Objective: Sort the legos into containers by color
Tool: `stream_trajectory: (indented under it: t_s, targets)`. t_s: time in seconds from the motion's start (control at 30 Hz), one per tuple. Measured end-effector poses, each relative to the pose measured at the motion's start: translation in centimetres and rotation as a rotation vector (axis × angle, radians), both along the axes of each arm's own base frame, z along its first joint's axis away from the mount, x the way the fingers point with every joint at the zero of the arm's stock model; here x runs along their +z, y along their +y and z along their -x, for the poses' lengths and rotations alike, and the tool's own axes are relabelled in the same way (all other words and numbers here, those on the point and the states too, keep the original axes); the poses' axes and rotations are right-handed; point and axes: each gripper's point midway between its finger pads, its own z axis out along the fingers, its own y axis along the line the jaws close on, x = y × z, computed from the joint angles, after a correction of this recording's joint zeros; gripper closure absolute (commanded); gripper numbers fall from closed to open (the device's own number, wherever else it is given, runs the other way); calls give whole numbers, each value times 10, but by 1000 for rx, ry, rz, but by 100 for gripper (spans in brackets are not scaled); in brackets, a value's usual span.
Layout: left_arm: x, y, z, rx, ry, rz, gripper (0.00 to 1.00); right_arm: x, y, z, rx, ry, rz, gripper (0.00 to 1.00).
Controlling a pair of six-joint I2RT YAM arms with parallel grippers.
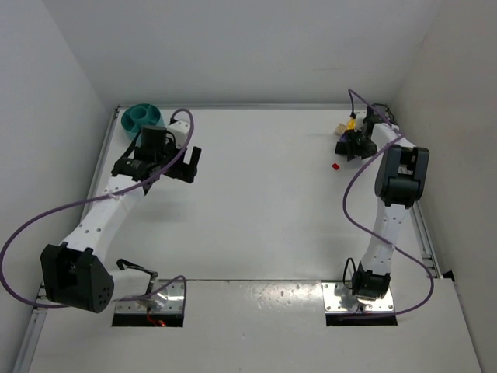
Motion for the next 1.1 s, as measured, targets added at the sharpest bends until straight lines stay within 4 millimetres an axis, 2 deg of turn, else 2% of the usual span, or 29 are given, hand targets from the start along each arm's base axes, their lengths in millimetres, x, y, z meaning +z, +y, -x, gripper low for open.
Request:
stream_trajectory:
  t_s: [0.13,0.27,0.4,0.43,0.53,0.6,0.67,0.73,0.9,1.0,1.1]
  targets:
    - [5,-1,-4,0,-15,4,0,1,-3,-16,-3,-22,3,45]
    - [1,-1,-5,-1,-5,2,0,1,-3,-22,-4,-30,-1,46]
    - [-3,-1,-6,-1,8,0,0,0,0,-23,-2,-31,-19,57]
    - [-4,-1,-6,-1,10,0,0,0,1,-24,-2,-31,-24,65]
    - [-4,-1,-6,0,12,-1,0,0,2,-23,-2,-35,-32,77]
    - [-4,1,-7,4,12,0,0,0,5,-21,3,-49,-39,82]
    - [-4,2,-7,8,10,0,0,0,7,-13,6,-52,-44,91]
    - [-3,2,-8,10,9,1,0,0,12,5,13,-29,-55,97]
    - [0,-4,-6,-24,6,47,0,9,34,43,71,9,-133,98]
    - [9,-16,0,-65,4,127,0,33,64,69,160,-3,-223,98]
    - [17,-32,8,-115,20,223,0,74,107,82,285,-69,-327,98]
